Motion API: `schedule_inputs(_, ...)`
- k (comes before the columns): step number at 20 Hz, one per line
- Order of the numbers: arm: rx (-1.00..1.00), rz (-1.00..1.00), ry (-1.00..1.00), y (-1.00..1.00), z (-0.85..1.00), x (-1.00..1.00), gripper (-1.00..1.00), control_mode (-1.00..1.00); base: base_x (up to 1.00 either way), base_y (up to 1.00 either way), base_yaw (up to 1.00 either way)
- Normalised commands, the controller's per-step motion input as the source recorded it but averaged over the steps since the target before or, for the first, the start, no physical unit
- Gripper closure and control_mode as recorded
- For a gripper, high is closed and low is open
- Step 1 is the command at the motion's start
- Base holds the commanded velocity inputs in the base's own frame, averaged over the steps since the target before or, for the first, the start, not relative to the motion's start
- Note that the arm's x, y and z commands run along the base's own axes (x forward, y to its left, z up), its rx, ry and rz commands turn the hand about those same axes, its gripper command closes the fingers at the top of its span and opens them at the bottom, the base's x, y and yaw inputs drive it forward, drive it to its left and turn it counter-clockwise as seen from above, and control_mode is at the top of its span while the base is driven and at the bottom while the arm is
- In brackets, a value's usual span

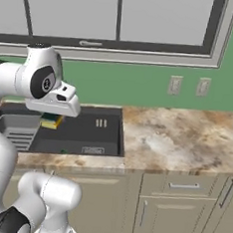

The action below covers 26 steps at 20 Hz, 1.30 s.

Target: Pick up the sponge and sponge from the sink, and place them back in the cabinet, and close the cabinet doors.

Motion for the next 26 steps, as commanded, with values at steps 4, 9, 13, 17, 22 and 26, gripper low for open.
schedule_inputs(4,0.00,0.00,0.00,0.00,0.00,0.00,1.00,1.00,-0.09,0.00,-0.43)
schedule_inputs(9,0.00,0.00,0.00,0.00,0.00,0.00,1.00,1.00,-0.03,0.00,-0.43)
schedule_inputs(13,0.00,0.00,0.00,0.00,0.00,0.00,1.00,1.00,-0.03,0.00,-0.43)
schedule_inputs(17,0.00,0.00,0.00,0.00,0.00,0.00,1.00,1.00,-0.04,0.00,-0.44)
schedule_inputs(22,0.00,0.00,0.00,0.00,0.00,0.00,1.00,1.00,-0.02,0.00,-0.44)
schedule_inputs(26,0.00,0.00,0.00,0.00,0.00,0.00,1.00,1.00,-0.01,0.00,-0.42)
